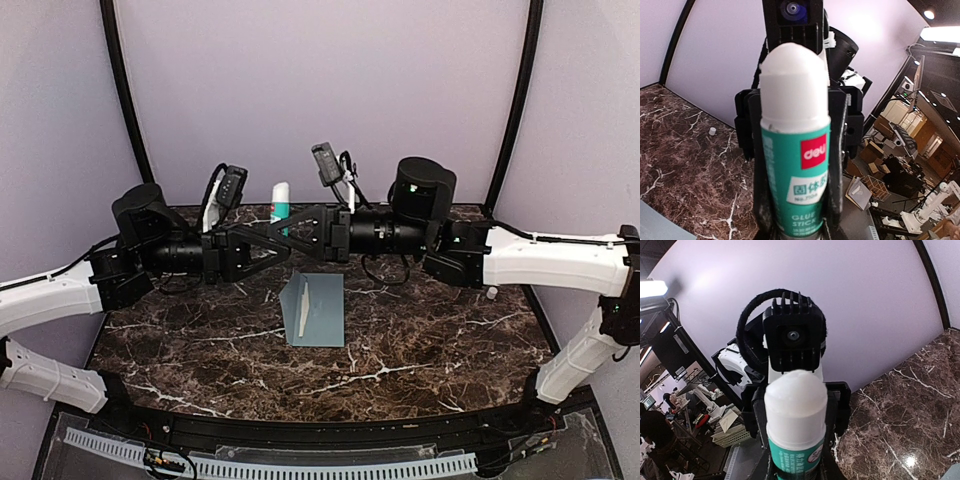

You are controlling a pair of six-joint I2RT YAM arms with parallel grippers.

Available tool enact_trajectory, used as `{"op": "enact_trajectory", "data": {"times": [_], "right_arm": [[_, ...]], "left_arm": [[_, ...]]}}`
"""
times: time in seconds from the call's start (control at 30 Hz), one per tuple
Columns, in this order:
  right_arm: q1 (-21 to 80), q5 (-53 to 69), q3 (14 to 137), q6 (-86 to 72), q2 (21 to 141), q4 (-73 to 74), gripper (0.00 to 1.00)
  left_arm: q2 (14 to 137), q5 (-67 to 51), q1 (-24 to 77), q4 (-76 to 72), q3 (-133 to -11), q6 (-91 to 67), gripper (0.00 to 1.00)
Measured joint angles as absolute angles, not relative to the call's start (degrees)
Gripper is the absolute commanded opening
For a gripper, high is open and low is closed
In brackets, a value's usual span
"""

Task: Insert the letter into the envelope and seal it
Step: Unscrew the solid glue.

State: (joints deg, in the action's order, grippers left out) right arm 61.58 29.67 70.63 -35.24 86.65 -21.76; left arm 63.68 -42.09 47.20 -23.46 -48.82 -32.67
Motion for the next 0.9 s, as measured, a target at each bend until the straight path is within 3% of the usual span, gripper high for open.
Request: {"op": "enact_trajectory", "data": {"times": [0.7, 0.77, 0.83, 0.87, 0.9], "right_arm": [[66.78, 0.71, 87.20, -34.96, 96.01, 4.91, 0.00], [66.89, -0.23, 87.83, -35.51, 96.57, 5.78, 0.00], [67.13, -0.95, 87.83, -36.03, 96.62, 6.28, 0.00], [67.26, -1.32, 87.81, -36.14, 96.53, 6.31, 0.00], [67.29, -1.45, 87.70, -36.25, 96.38, 6.15, 0.00]], "left_arm": [[59.55, -17.58, 47.40, -4.03, -48.86, -24.82, 0.00], [59.55, -16.88, 47.40, -3.29, -48.86, -24.67, 0.06], [59.55, -16.73, 47.40, -2.90, -48.86, -24.67, 0.28], [59.53, -16.84, 47.40, -2.92, -48.86, -24.69, 0.44], [59.44, -17.02, 47.40, -3.01, -48.86, -24.93, 0.50]]}}
